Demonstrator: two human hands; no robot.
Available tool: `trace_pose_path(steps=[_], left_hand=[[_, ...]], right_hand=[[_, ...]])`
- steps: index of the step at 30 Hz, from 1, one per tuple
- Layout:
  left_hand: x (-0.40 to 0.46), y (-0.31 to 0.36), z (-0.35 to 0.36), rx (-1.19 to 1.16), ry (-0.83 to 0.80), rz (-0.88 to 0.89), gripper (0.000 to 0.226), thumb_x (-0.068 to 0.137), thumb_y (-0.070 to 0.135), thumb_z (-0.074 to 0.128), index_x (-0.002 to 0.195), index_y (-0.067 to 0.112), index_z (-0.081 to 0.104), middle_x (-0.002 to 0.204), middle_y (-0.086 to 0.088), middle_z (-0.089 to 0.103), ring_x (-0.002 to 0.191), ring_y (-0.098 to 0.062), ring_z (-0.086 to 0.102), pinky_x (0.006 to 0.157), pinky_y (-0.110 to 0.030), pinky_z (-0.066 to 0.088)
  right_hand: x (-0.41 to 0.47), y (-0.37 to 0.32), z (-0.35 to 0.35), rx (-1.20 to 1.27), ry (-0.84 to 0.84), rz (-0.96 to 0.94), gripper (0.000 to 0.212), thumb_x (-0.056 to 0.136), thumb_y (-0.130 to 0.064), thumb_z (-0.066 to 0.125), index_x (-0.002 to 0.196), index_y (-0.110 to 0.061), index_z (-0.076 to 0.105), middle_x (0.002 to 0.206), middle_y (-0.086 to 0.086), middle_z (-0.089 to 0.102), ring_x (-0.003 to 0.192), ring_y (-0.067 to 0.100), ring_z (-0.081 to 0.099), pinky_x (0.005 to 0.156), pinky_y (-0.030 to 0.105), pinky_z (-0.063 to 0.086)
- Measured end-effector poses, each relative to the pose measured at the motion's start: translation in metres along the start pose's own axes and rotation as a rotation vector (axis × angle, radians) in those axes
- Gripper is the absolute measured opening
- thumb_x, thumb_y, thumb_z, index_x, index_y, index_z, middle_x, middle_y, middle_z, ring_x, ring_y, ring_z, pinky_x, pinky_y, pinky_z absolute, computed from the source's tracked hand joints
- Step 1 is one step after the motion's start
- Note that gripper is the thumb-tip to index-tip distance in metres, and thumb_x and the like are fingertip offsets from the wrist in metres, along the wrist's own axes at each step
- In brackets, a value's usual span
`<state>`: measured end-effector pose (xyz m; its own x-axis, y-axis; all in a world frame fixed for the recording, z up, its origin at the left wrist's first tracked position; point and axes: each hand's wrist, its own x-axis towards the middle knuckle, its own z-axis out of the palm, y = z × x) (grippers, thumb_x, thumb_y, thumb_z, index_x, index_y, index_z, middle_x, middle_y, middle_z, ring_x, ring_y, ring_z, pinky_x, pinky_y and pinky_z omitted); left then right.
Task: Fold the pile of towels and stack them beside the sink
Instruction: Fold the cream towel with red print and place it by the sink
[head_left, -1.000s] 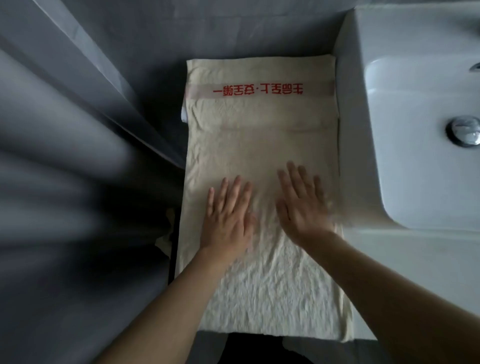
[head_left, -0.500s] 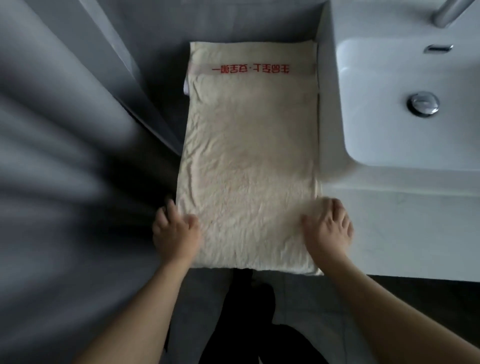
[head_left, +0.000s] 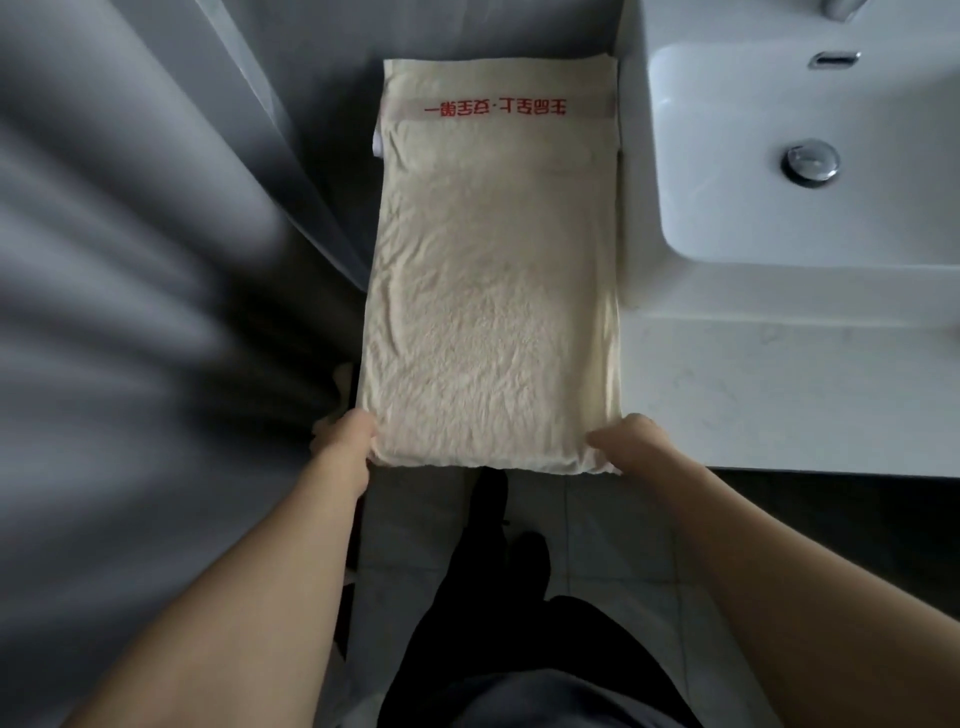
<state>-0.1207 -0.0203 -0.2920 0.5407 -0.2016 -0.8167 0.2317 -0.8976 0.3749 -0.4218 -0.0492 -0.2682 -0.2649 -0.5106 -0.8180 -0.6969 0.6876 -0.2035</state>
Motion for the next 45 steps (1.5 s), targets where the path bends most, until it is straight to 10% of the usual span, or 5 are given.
trace_pose_path(steps=[9, 21, 27, 34, 45], left_hand=[[-0.006, -0.028, 0.000, 0.135, -0.059, -0.016, 0.035, 0.088, 0.011, 0.056, 0.122, 0.000, 0.059, 0.120, -0.018, 0.062, 0.106, -0.033, 0.060, 0.086, -0.036, 0.049], [-0.036, 0.077, -0.030, -0.208, -0.157, 0.074, 0.013, 0.089, 0.007, 0.054, 0.077, 0.010, 0.057, 0.068, -0.005, 0.050, 0.038, -0.010, 0.041, 0.035, -0.015, 0.034], [-0.053, 0.143, -0.023, -0.573, -0.434, 0.175, 0.015, 0.088, -0.002, 0.045, 0.090, 0.010, 0.055, 0.082, -0.007, 0.059, 0.065, -0.014, 0.058, 0.062, -0.026, 0.052], [-0.025, 0.212, 0.007, -0.165, -0.289, 0.514, 0.045, 0.084, -0.017, 0.052, 0.119, 0.012, 0.054, 0.101, -0.007, 0.065, 0.092, -0.018, 0.064, 0.090, -0.034, 0.052], [0.006, 0.319, 0.033, -0.096, -0.201, 0.729, 0.020, 0.092, 0.024, 0.061, 0.085, 0.006, 0.067, 0.075, 0.002, 0.066, 0.067, -0.007, 0.062, 0.061, -0.023, 0.044]], right_hand=[[-0.013, 0.011, 0.003, 0.053, -0.209, 0.039, 0.037, 0.093, -0.018, 0.054, 0.124, 0.001, 0.056, 0.107, 0.017, 0.059, 0.085, 0.024, 0.055, 0.075, 0.031, 0.044], [-0.036, -0.050, -0.070, 1.190, -0.159, 0.246, 0.017, 0.094, -0.002, 0.046, 0.078, -0.002, 0.051, 0.053, 0.004, 0.040, 0.042, 0.010, 0.039, 0.048, 0.036, 0.055], [-0.030, -0.111, -0.098, 1.456, -0.050, 0.020, 0.017, 0.087, 0.006, 0.039, 0.077, -0.005, 0.047, 0.074, 0.008, 0.041, 0.059, 0.016, 0.039, 0.071, 0.032, 0.052], [0.006, -0.182, -0.137, 0.849, 0.261, -0.210, 0.009, 0.091, -0.006, 0.053, 0.090, -0.014, 0.057, 0.080, 0.004, 0.052, 0.065, 0.017, 0.054, 0.076, 0.033, 0.056], [0.068, -0.240, -0.233, -0.596, 0.831, -0.635, 0.028, 0.097, -0.031, 0.048, 0.105, -0.018, 0.071, 0.109, 0.015, 0.061, 0.106, 0.038, 0.050, 0.090, 0.041, 0.036]])
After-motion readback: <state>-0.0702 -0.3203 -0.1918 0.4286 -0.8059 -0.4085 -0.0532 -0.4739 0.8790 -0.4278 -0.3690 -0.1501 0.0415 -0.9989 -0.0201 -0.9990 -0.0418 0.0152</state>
